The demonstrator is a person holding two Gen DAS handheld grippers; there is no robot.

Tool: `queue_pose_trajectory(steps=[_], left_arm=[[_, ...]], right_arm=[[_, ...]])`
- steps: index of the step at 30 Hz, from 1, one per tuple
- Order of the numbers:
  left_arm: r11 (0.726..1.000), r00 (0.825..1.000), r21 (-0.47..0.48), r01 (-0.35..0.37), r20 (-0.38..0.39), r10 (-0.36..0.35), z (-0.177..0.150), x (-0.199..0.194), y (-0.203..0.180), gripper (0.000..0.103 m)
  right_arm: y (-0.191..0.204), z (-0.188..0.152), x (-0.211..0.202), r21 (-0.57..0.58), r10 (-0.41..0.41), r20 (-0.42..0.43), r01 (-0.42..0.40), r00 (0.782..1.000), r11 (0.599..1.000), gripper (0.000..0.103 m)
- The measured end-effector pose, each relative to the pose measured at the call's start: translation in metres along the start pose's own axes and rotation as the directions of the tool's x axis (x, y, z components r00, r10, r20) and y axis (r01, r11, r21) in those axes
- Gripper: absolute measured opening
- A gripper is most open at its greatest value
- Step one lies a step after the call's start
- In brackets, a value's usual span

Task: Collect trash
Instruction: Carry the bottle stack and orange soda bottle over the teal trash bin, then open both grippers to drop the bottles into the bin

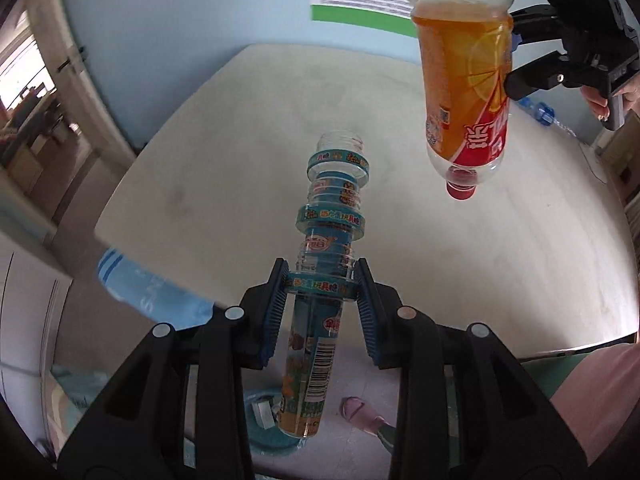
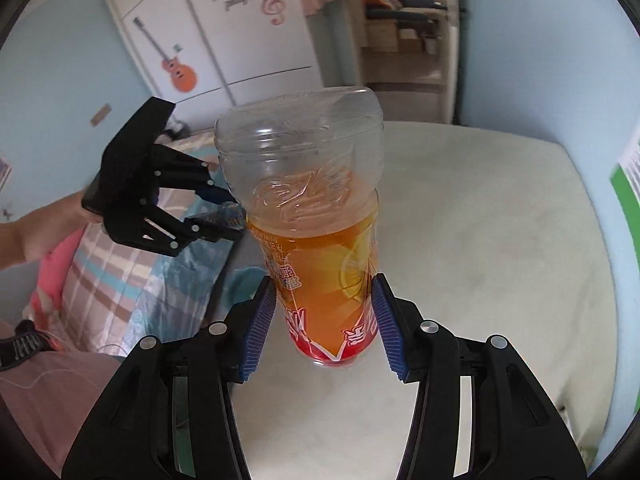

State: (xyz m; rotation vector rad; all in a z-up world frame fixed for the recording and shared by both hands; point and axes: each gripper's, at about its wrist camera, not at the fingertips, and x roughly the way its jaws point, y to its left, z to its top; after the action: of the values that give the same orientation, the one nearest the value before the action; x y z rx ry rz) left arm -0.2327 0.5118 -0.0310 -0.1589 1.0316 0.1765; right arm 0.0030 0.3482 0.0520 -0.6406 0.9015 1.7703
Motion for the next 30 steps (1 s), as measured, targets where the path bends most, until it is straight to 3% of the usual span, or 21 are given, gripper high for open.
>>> queue_pose_trajectory(steps=[4, 9, 15, 21, 22, 23, 25, 28, 30], left_arm=[[0.986, 0.996, -0.146, -0.076, -0.060, 0.067, -0.079, -0.024, 0.045, 0.032], [0.931, 0.984, -0.337, -0.140, -0.153, 0.093, -0.180, -0.032, 0.093, 0.032], [0.835, 0.977, -0.532, -0.139, -0.212, 0.028, -0.275, 0.004, 0.126, 0.032], [0.792, 0.959, -0.592, -0.149, -0.283, -0.032, -0.337, 0.063, 0.152, 0.032], [0.782, 0.951, -0.604, -0.157, -0.305, -0.044, -0.344, 0.075, 0.157, 0.047], [0.772, 0.943, -0.611, -0.174, -0.329, -0.048, -0.352, 0.081, 0.159, 0.070], [0.768, 0.924, -0.599, -0.227, -0.381, -0.024, -0.369, 0.091, 0.165, 0.085], [0.768, 0.895, -0.577, -0.276, -0.446, -0.013, -0.387, 0.097, 0.173, 0.085], [0.758, 0.905, -0.598, -0.258, -0.424, -0.026, -0.389, 0.087, 0.176, 0.085]], right_arm=[[0.068, 0.061, 0.066, -0.132, 0.138, -0.045, -0.143, 0.989, 0.981, 0.050], [0.146, 0.102, 0.160, -0.218, 0.272, -0.147, -0.300, 0.951, 0.929, 0.050], [0.204, 0.109, 0.288, -0.172, 0.362, -0.268, -0.414, 0.893, 0.894, 0.050], [0.242, 0.089, 0.400, -0.109, 0.369, -0.366, -0.434, 0.854, 0.894, 0.051], [0.251, 0.085, 0.419, -0.109, 0.362, -0.390, -0.432, 0.847, 0.895, 0.052], [0.257, 0.077, 0.434, -0.111, 0.348, -0.410, -0.425, 0.843, 0.899, 0.057], [0.264, 0.066, 0.462, -0.115, 0.299, -0.467, -0.392, 0.832, 0.913, 0.069], [0.265, 0.058, 0.479, -0.111, 0.264, -0.500, -0.363, 0.825, 0.925, 0.068], [0.258, 0.060, 0.473, -0.097, 0.265, -0.492, -0.354, 0.830, 0.930, 0.068]])
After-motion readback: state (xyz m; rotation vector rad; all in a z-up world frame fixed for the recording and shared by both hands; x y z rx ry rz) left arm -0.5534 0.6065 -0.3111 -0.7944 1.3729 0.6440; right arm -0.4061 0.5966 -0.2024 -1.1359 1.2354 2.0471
